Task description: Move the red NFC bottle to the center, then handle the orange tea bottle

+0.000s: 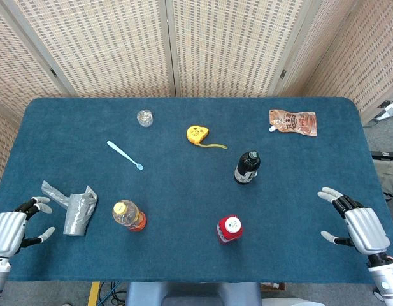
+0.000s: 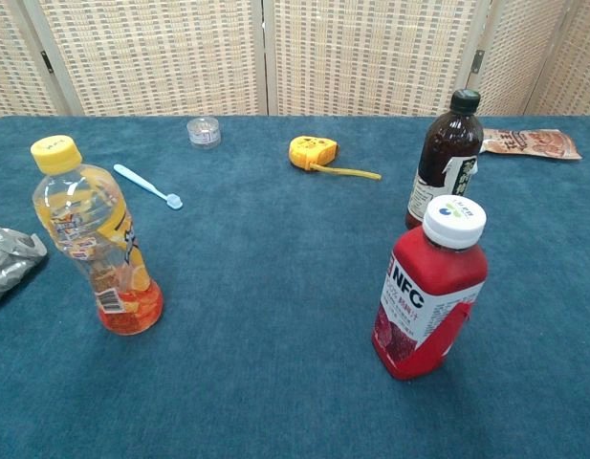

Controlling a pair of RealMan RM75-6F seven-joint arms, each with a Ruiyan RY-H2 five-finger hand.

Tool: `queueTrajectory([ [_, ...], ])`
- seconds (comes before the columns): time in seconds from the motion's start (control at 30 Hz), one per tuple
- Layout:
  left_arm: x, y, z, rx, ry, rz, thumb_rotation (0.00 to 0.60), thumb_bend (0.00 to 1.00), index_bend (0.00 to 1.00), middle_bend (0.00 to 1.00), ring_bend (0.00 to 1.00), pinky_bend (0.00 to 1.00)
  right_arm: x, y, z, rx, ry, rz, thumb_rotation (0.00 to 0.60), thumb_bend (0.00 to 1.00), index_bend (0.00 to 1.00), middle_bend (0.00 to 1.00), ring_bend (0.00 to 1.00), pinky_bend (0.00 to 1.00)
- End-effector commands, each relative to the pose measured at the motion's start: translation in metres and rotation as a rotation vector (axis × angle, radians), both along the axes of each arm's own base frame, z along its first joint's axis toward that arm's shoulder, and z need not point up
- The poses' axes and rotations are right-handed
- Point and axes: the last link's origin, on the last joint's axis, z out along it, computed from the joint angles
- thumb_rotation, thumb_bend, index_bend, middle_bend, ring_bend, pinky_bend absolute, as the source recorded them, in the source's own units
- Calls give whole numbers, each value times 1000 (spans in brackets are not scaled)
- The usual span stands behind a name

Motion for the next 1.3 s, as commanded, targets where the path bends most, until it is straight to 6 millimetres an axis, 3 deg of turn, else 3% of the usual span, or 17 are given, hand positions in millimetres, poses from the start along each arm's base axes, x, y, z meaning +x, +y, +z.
queueTrajectory([
  [0.03,0,-1,0,-1,0,-4,600,171,455,315,400,658,0,0,-1,-1,3,2,600,78,222,188,223,410],
  [0.43,1,-5,2,3,-13,-5,600,171,457,342,400,658,11,-11,-23,89,-36,67,600,63,222,185,199,400],
  [0.67,2,-7,-1,-7,-7,-15,600,171,458,343,400,658,34,-22,-43,175,-98,153,600,23,188,159,155,336],
  [0.73,1,-8,0,-3,-10,-11,600,171,458,343,400,659,48,-27,-56,222,-130,192,600,15,181,157,150,321],
  [1.07,1,-7,1,-1,-15,-9,600,171,458,342,400,658,82,-43,-98,340,-210,267,600,8,179,156,150,317],
  [1.3,1,-8,3,3,-22,-11,600,171,459,342,400,658,98,-49,-116,384,-236,299,600,7,179,157,150,317],
])
